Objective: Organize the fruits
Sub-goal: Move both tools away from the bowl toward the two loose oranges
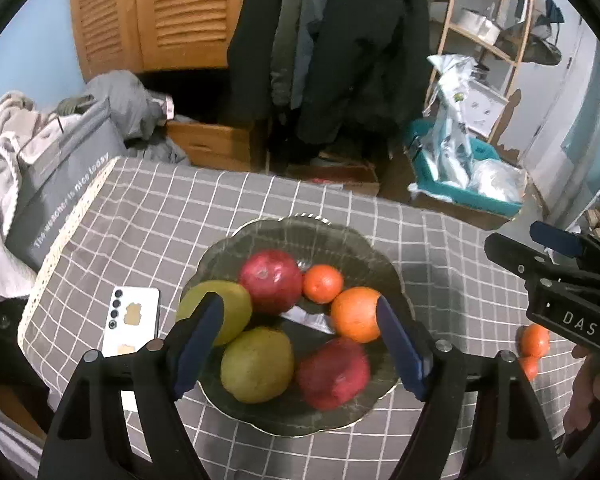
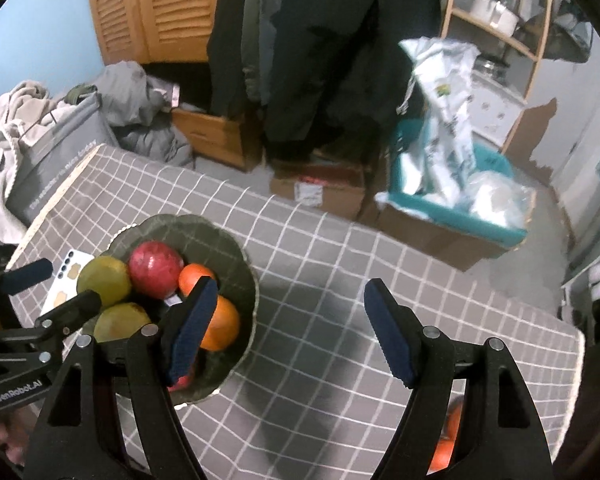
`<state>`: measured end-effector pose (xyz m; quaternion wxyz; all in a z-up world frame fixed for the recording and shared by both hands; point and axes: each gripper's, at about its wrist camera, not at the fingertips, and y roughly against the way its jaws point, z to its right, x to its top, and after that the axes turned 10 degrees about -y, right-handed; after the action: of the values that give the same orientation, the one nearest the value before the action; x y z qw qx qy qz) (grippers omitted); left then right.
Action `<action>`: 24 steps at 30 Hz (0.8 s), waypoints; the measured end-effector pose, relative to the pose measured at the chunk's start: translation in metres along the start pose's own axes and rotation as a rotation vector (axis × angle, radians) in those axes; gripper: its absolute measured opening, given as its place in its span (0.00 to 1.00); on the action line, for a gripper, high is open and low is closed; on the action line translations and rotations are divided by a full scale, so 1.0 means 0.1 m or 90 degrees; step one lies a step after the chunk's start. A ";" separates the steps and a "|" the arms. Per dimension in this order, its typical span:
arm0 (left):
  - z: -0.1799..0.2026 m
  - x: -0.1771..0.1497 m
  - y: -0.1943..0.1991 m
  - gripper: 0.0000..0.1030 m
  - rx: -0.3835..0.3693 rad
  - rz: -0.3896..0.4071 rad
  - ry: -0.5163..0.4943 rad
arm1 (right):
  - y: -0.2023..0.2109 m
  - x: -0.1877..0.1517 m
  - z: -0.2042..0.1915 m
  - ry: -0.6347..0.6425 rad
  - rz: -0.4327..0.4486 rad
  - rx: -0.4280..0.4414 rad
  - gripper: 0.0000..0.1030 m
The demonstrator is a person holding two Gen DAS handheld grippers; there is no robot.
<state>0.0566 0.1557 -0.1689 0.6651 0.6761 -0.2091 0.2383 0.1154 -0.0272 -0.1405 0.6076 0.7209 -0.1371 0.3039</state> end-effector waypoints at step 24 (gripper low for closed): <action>0.81 0.26 0.67 0.96 -0.041 0.099 -0.088 | 1.06 -0.13 0.70 -0.052 0.101 -0.062 0.79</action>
<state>0.0405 0.0735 -0.0999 0.6498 0.6510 -0.3141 0.2352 0.0641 -0.1206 -0.0698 0.6100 0.6892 -0.2331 0.3141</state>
